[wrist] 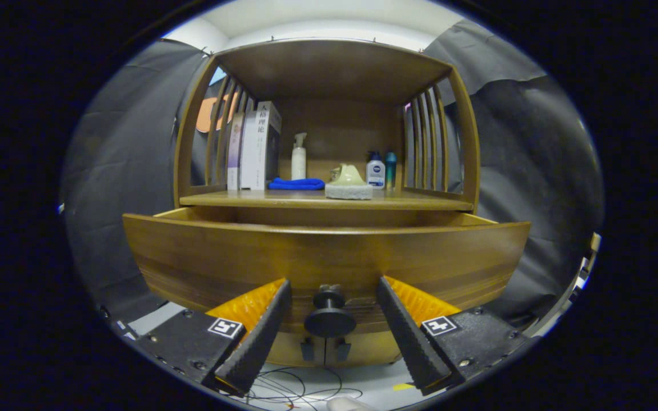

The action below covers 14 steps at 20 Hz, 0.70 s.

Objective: Pull open the drawer, take out the items inside it, and place them on the countertop above the cabinet.

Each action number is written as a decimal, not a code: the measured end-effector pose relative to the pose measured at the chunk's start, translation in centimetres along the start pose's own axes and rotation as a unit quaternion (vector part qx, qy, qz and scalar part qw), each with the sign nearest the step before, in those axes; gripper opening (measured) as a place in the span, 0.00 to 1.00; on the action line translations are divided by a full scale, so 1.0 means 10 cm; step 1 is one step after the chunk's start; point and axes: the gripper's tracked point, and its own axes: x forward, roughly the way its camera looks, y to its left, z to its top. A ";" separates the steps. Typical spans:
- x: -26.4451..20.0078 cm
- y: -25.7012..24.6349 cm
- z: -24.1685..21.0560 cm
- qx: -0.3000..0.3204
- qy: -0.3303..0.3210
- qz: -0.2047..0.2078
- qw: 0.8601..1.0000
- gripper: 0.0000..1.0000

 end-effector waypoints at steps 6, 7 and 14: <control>0.32 -0.02 0.10 0.003 0.002 0.001 1.000 0.99; 0.42 -0.02 0.12 0.003 0.001 0.002 1.000 0.99; 0.90 0.02 0.20 0.015 -0.005 0.006 1.000 0.99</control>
